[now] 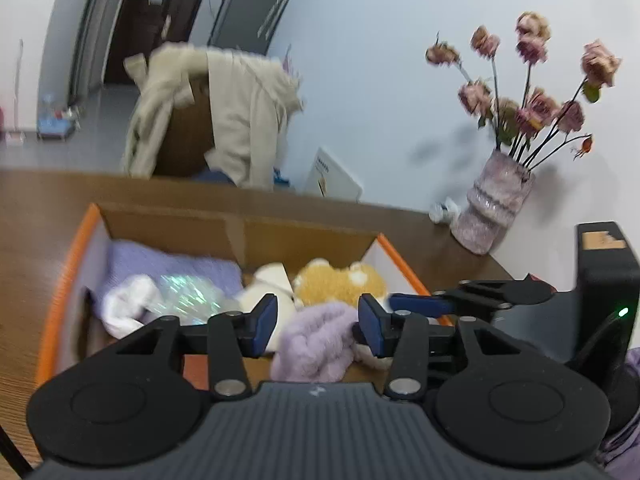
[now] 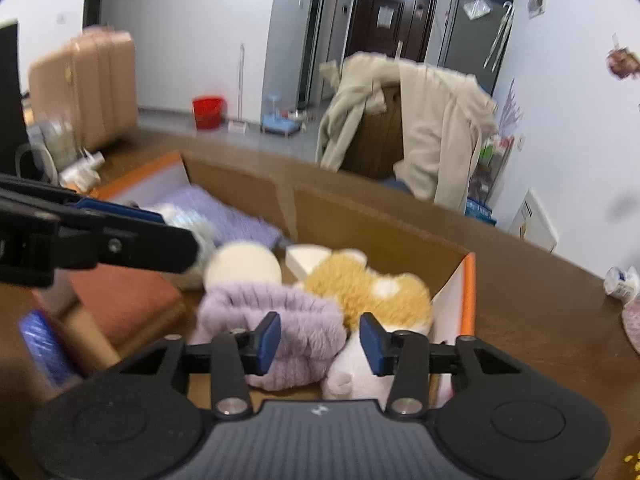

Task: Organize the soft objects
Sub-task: 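Carry the lavender headband into the box and open both tools, then grasp the pink satin bow with both tools, then lower the pink satin bow into the box and open both tools, then grasp the blue handkerchief box with both tools, then carry the blue handkerchief box into the cardboard box and open both tools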

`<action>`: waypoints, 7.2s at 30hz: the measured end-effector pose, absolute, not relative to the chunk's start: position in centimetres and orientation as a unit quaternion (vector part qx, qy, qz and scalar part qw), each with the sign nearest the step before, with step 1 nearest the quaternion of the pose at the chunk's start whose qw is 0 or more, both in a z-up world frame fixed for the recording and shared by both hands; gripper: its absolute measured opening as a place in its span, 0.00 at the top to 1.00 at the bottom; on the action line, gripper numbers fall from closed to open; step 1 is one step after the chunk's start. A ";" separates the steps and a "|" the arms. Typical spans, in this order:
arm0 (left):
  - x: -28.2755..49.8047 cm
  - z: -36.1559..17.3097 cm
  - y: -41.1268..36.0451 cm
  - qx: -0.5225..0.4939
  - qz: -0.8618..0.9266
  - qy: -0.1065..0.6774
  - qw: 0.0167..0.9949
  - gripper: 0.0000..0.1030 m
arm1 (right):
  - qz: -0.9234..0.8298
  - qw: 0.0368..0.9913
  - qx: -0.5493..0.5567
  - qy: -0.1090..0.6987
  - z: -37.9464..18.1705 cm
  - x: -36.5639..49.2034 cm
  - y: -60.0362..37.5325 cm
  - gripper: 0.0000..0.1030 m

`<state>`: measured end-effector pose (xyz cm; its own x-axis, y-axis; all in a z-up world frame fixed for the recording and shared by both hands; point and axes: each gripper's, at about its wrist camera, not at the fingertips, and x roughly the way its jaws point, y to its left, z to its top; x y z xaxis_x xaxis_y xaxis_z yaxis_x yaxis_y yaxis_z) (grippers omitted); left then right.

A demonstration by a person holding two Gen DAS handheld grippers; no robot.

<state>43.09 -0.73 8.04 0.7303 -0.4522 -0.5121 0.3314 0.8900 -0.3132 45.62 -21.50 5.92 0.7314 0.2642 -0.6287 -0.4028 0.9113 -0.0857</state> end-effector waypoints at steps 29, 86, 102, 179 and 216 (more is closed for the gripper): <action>9.9 9.2 3.8 -0.041 -0.145 0.155 0.976 0.01 | 0.194 0.967 -0.046 0.158 9.2 11.3 -24.4 0.29; 28.6 -1.4 -5.1 -0.109 -0.225 0.335 0.908 0.82 | 0.213 0.904 0.227 0.292 -3.8 27.5 -32.2 0.90; 27.6 8.2 -1.3 -0.109 -0.246 0.227 0.936 0.83 | 0.256 0.918 0.208 0.221 5.4 27.4 -28.5 0.91; 28.1 5.2 8.5 -0.145 -0.141 0.287 0.936 0.32 | 0.236 0.920 0.141 0.281 4.9 25.8 -20.6 0.40; 21.7 6.1 -1.0 -0.189 -0.226 0.288 0.911 0.70 | 0.232 0.921 0.171 0.260 5.9 21.3 -26.4 0.78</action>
